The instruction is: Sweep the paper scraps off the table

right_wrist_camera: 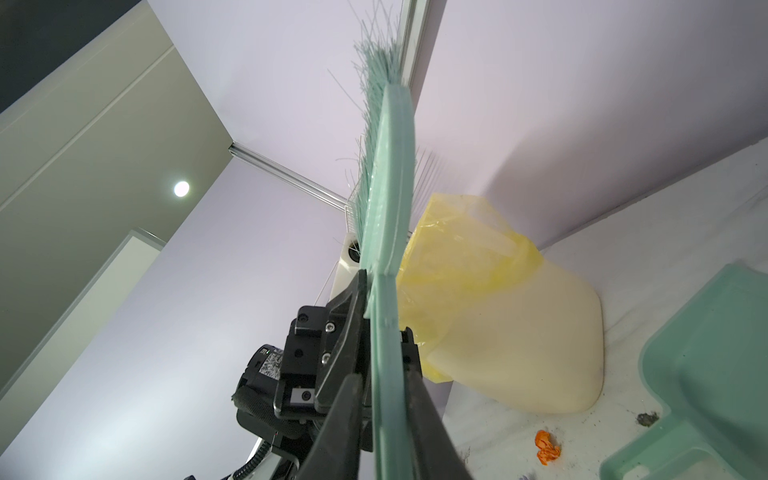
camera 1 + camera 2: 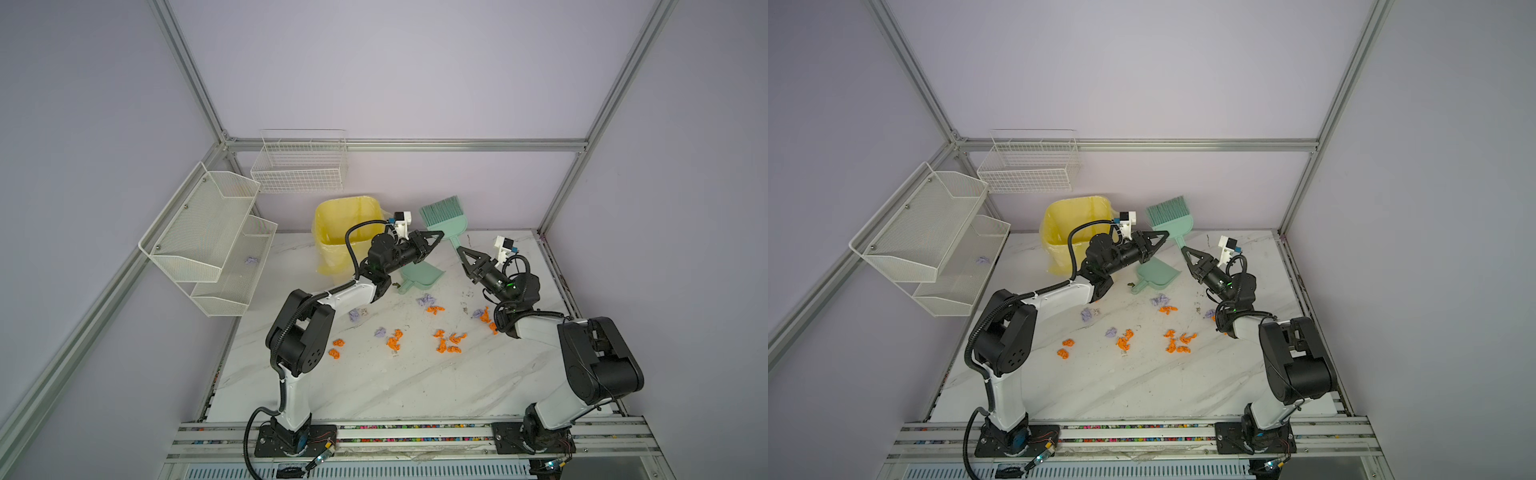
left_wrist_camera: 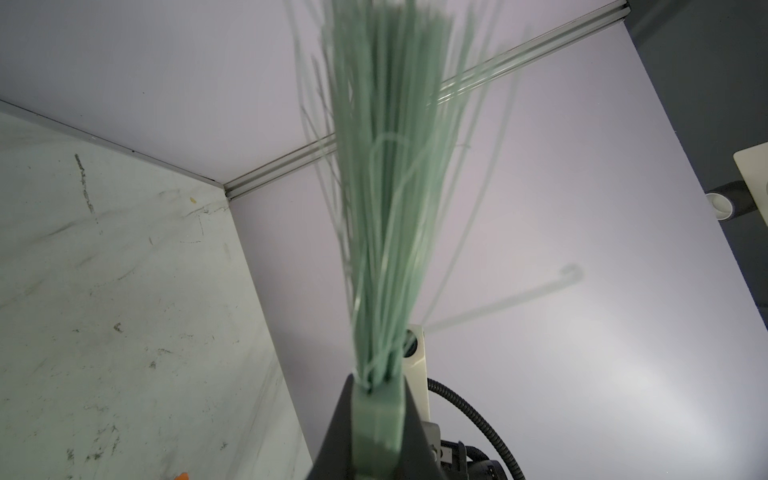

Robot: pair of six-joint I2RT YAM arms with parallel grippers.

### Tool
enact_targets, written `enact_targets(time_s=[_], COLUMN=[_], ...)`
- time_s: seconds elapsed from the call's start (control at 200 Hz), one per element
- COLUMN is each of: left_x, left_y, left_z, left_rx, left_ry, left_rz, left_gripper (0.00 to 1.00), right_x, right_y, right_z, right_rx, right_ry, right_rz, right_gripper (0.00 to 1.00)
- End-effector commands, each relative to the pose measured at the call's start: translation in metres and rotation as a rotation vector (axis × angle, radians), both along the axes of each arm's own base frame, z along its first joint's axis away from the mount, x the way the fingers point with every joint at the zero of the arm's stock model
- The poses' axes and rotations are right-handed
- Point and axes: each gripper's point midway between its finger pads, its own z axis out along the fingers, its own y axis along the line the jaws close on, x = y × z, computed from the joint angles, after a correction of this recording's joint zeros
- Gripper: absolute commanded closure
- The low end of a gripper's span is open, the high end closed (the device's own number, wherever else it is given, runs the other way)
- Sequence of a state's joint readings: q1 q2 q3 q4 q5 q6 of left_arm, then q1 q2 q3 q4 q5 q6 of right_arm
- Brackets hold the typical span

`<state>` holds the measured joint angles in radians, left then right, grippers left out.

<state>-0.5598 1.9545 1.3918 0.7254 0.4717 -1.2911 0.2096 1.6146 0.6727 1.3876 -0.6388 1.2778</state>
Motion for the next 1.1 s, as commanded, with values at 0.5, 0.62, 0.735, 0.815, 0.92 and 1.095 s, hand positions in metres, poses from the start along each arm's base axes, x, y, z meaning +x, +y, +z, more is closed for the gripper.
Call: enact_targets(time_s=[0.5,0.62,0.735,0.815,0.92,1.095], left_x=[0.0006,0.0012,0.0021,0.0023,0.0029,0.0026], left_y=[-0.0043,-0.0038,-0.0043,-0.0044,-0.0049,-0.0051], left_z=[-0.0256,-0.0262,-0.0271,-0.0255,-0.0248,-0.0262], left_rx=[0.035,0.035,0.037,0.036,0.036,0.037], left_ry=[0.023,0.025,0.026,0.026,0.024,0.028], left_rz=[-0.002,0.003,0.004,0.003,0.003,0.0], left_gripper=[1.0,1.0,1.0,1.0,1.0,1.0], right_x=[-0.0162,-0.0165,-0.018,-0.0185,-0.0198,-0.0195], right_y=[0.0063,0.0063,0.0069,0.0078,0.0078,0.0083], right_z=[0.0407,0.0429,0.0427,0.0416,0.0411,0.0385], right_rx=[0.072,0.077,0.081,0.08,0.076,0.07], right_ry=[-0.137,-0.14,-0.139,-0.134,-0.134,-0.122], right_rz=[0.036,0.038,0.044,0.051,0.055,0.053], right_gripper=[0.78,0.78,0.82,0.82,0.87,0.98])
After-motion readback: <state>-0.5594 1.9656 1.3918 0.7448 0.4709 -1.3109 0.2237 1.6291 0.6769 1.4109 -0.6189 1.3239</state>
